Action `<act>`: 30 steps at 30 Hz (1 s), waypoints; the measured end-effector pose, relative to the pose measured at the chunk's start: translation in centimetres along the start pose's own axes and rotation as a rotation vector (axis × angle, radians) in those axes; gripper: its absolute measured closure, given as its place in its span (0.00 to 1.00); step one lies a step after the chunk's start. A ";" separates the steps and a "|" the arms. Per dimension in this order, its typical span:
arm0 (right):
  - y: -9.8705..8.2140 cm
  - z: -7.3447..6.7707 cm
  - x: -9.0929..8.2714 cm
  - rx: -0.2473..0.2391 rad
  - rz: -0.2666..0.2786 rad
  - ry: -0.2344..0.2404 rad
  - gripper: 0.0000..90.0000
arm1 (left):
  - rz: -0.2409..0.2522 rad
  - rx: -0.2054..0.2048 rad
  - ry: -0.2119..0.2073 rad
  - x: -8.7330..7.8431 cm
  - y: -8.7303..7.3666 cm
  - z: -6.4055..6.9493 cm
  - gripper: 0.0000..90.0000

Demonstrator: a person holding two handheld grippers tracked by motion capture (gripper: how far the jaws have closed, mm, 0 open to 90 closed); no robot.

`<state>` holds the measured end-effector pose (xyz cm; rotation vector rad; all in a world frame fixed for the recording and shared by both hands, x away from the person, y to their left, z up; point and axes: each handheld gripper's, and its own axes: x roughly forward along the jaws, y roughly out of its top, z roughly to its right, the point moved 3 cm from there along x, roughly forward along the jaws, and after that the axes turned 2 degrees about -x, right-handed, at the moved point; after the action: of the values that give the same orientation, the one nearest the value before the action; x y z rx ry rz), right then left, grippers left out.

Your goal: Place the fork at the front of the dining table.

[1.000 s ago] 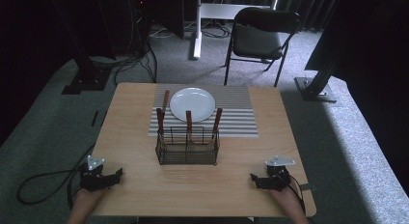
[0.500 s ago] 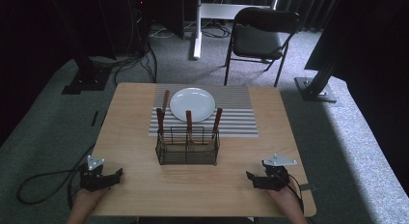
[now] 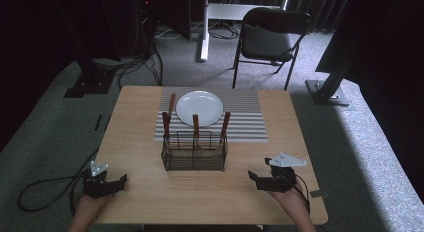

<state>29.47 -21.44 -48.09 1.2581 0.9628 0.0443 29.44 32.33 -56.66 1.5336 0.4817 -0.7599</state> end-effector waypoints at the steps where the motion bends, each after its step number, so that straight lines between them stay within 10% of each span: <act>1: 0.3 -0.2 0.0 -0.003 0.006 0.003 0.20 | 0.000 0.000 0.000 0.0 0.0 0.0 0.12; 30: 8.4 -6.2 3.4 -0.098 0.130 0.076 0.22 | 0.001 0.001 0.000 0.0 0.0 0.0 0.12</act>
<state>31.59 -11.81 -43.20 1.2336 0.9316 0.2396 29.44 32.33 -56.67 1.5343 0.4808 -0.7592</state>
